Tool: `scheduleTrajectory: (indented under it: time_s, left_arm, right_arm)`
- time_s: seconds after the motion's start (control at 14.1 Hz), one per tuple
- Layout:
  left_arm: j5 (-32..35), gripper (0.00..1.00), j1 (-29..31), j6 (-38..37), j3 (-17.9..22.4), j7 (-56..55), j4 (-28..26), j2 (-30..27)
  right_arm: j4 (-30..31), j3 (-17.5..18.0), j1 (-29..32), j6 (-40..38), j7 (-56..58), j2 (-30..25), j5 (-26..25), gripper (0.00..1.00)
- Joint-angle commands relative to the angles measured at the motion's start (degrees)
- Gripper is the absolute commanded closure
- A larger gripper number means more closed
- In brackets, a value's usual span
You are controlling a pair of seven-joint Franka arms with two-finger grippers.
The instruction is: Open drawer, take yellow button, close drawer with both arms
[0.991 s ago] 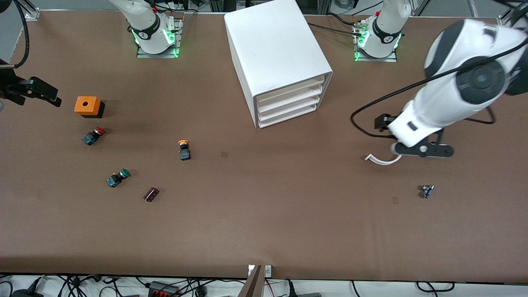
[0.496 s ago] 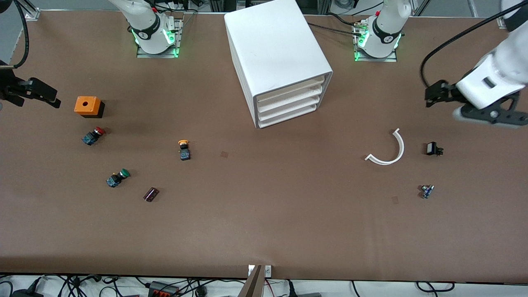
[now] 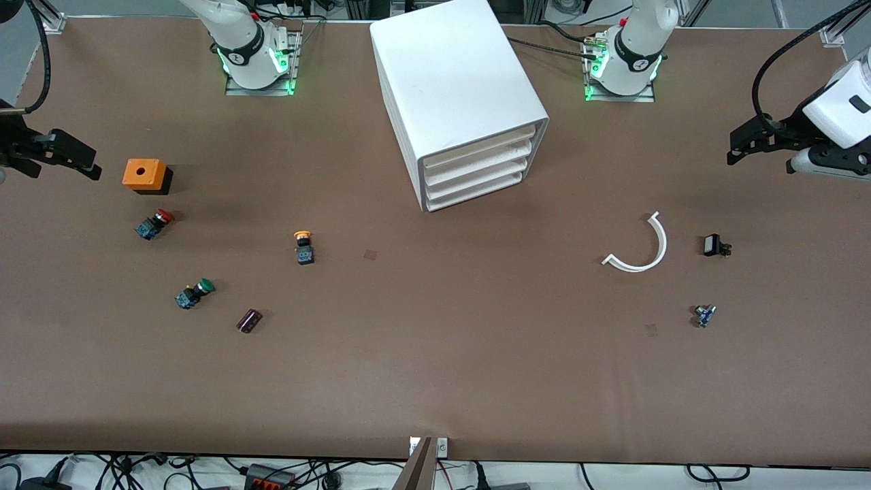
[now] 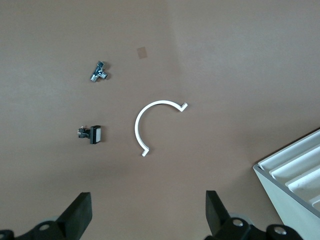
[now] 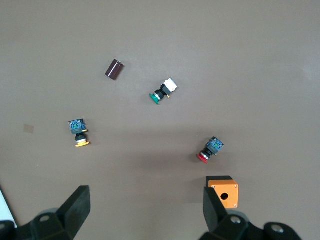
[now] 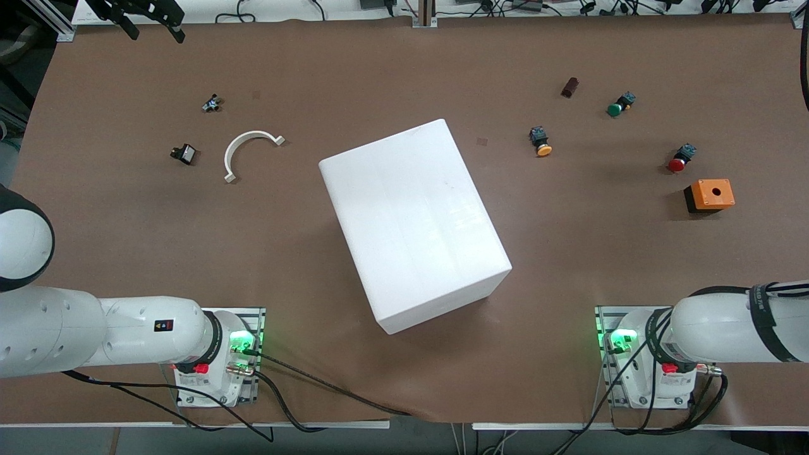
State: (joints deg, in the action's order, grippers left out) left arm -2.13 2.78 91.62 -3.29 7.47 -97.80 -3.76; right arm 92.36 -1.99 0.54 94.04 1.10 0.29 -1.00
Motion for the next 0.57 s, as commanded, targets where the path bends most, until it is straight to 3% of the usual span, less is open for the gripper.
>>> scheduleTrajectory:
  time_s: [0.0, 0.5]
  left_arm:
    - [-1.12, 0.00, -1.20, -2.40, 1.09, -0.26, 0.85, -0.90]
    - [-0.94, 0.00, -2.61, -2.94, 1.09, -1.85, 1.47, -0.64]
  right_arm:
    - [1.51, 0.67, 0.34, 1.14, 0.57, -0.90, -0.85, 0.00]
    - [3.61, 0.67, 0.17, 2.46, 0.40, -1.25, -0.85, 0.00]
